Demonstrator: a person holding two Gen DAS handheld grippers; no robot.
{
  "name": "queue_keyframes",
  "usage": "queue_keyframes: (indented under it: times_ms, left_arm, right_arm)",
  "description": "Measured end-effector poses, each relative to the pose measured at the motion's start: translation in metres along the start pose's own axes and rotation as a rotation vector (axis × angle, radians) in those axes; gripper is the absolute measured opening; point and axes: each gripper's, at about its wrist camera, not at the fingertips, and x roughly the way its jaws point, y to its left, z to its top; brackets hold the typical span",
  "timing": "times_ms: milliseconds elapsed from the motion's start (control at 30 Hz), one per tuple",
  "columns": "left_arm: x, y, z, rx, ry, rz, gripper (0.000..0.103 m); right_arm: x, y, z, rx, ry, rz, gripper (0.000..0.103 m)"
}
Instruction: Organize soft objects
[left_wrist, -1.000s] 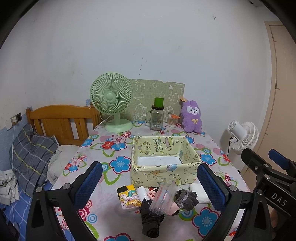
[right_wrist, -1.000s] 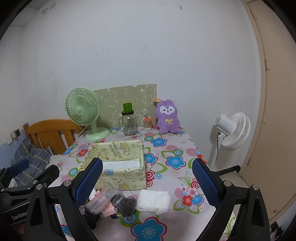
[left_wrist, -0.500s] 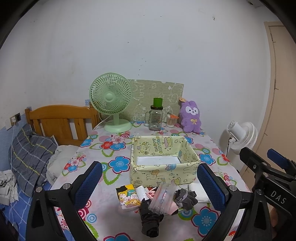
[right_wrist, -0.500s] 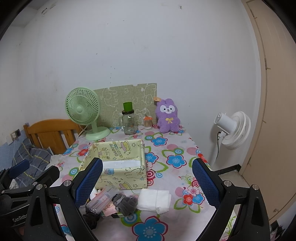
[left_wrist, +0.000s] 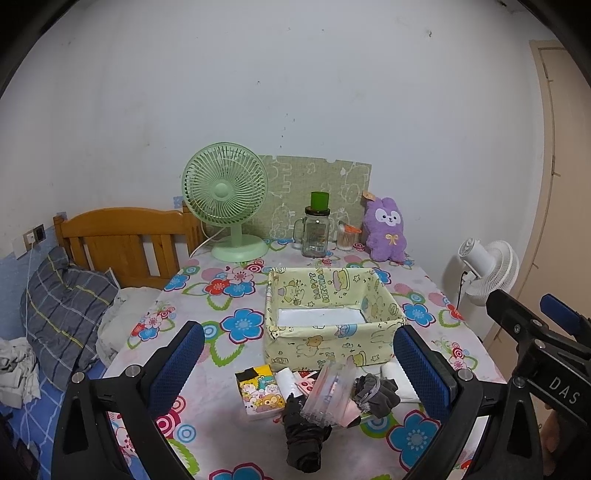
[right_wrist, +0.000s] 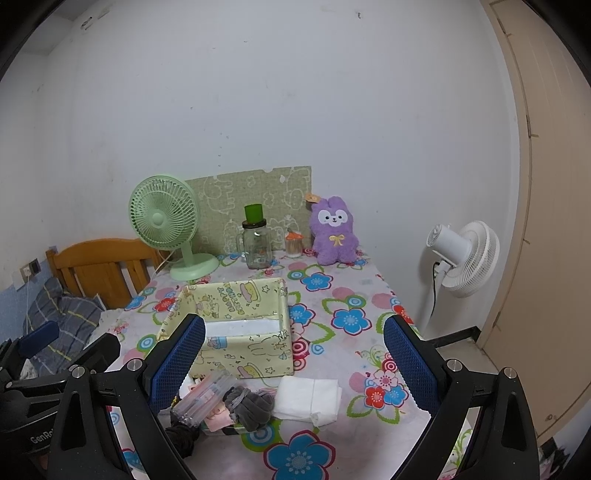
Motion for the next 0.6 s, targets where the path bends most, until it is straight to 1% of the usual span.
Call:
queue_keyframes:
  times_ms: [267, 467, 600]
  left_arm:
    - [0.003, -0.004, -0.004, 0.017, 0.010, -0.014, 0.103]
    - [0.010, -0.012, -0.010, 0.035, 0.027, -0.028, 0.103]
    - [0.018, -0.011, -0.013, 0.023, 0.042, -0.036, 0.103]
  right_arm:
    - [0.005, -0.001, 0.000, 0.005, 0.010, -0.005, 0.099]
    - [0.011, 0.004, -0.001, -0.004, 0.027, 0.016, 0.099]
    - [0.018, 0.008, -0.005, -0.016, 0.037, 0.029, 0.099]
